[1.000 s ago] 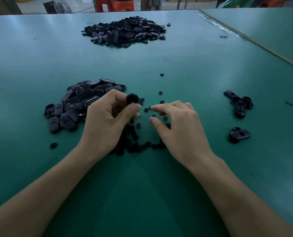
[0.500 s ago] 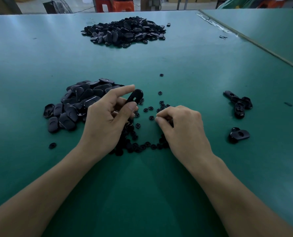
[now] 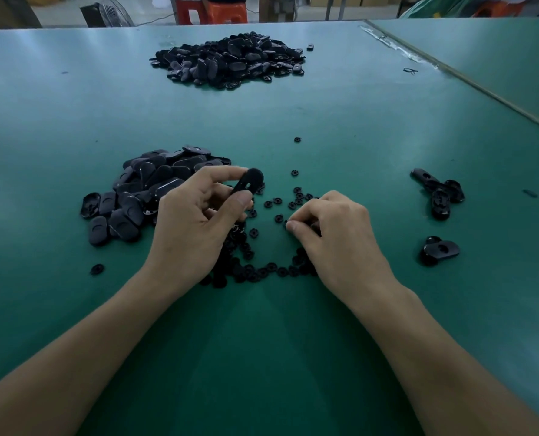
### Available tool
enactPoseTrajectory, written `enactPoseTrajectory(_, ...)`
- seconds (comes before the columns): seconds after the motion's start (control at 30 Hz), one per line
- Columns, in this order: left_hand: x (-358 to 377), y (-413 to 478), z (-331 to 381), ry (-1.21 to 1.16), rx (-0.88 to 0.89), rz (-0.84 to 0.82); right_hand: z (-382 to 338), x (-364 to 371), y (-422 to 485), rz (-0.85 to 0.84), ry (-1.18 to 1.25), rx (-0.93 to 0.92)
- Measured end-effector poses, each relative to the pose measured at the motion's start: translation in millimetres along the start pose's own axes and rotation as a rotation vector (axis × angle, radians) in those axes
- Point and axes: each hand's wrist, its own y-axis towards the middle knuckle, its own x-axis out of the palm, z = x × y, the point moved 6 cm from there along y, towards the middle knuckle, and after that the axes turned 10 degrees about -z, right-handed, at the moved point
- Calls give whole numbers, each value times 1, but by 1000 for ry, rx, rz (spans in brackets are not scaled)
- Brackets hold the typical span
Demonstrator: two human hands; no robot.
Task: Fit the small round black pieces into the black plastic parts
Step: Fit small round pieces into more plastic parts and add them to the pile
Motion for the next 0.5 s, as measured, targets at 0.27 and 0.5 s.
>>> enactPoseTrajectory(0.27,1,1,-4,-6,-8,10,-5,-2,0,66,-1,-73)
enactPoseTrajectory(0.5,-1,0,-2,60,25,18,-6,-7,-2,128,163,-100)
